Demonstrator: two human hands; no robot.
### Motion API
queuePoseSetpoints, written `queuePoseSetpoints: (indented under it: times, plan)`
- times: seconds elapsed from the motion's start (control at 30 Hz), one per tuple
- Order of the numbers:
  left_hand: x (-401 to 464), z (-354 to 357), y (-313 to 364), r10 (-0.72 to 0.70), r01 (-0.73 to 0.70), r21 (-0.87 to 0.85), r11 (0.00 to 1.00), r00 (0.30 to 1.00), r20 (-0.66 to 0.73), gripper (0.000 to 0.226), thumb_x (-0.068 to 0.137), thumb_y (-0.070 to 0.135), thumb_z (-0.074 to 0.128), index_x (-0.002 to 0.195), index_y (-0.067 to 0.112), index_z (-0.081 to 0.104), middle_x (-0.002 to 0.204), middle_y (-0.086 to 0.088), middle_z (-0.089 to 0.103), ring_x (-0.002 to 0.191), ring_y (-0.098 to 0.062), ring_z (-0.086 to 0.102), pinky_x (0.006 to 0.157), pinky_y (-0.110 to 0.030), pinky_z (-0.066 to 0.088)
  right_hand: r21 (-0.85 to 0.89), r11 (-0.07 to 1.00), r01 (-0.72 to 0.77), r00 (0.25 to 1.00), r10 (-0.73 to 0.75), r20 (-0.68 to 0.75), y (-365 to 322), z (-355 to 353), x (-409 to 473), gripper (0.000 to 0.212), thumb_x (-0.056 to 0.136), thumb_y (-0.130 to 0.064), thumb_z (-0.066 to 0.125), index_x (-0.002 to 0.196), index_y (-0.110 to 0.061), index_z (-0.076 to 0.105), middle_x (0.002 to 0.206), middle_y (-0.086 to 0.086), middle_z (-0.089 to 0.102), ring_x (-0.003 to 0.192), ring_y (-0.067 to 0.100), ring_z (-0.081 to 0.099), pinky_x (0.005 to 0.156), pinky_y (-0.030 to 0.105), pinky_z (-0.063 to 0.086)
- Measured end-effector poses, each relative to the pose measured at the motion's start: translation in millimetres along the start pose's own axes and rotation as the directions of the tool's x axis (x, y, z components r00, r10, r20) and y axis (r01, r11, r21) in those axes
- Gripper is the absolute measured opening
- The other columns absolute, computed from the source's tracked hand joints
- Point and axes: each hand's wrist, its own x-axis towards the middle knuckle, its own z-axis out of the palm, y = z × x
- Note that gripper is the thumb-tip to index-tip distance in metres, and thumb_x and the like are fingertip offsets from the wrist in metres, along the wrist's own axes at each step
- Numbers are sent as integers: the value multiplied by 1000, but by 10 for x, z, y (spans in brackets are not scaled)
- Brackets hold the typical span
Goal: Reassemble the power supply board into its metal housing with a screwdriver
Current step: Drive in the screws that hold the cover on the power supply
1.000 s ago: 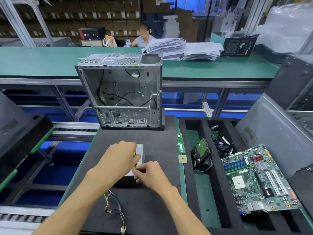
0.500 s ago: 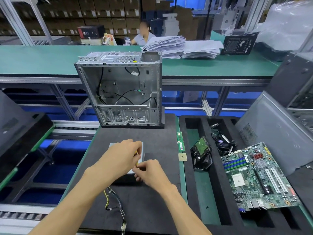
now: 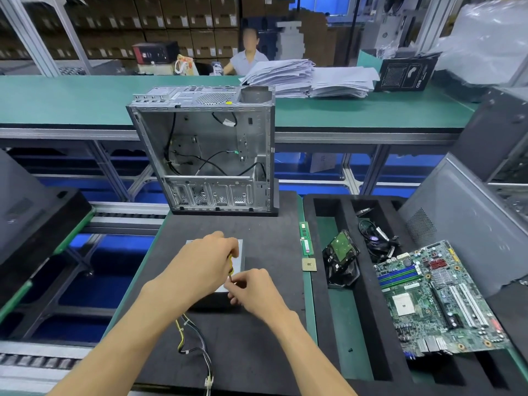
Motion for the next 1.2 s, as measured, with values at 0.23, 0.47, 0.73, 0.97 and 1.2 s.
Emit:
queuePoseSetpoints:
  times: [0.23,0.47,0.73,0.97,1.2]
  plan:
    - [-2,63,-11,28,-28,-65,997,1000,0,17,95,31,54,112,30,56,108,11,55,92,-15,59,75,-32,49,10,998,55,998,-55,23,-8,-39,13,29,99,-36,57,72,-33,66,73,-3,73,65,9,72,75,32,60]
    - [45,18,-9,-15,16,-59,998,1000,12,7,97,24,53,101,23,59,104,4,60,92,-22,61,80,-34,48,25,999,20,1000,-20,10,8,-25,46,31,100,-38,63,71,-29,67,63,-10,68,59,3,68,62,19,47]
    - [6,45,25,-101,99,-34,995,992,-69,32,95,57,53,102,25,52,93,5,63,82,-22,59,69,-33,48,19,1000,7,1000,-7,14,13,-24,62,36,100,-34,64,65,-26,66,65,-4,70,61,6,68,64,22,48]
    - [28,-18,-37,98,-89,-108,990,992,80,21,95,13,53,107,26,65,112,7,55,94,-17,60,81,-36,50,54,998,14,1000,-14,-7,38,9,69,33,98,-33,62,66,-28,69,65,-4,71,60,7,70,60,22,50]
    - [45,11,-41,-41,39,-93,995,999,-25,14,96,30,58,107,23,64,107,2,64,98,-24,62,85,-37,49,69,997,37,998,-41,54,14,-44,73,26,85,-64,65,86,-38,68,70,-8,75,62,6,72,75,34,62]
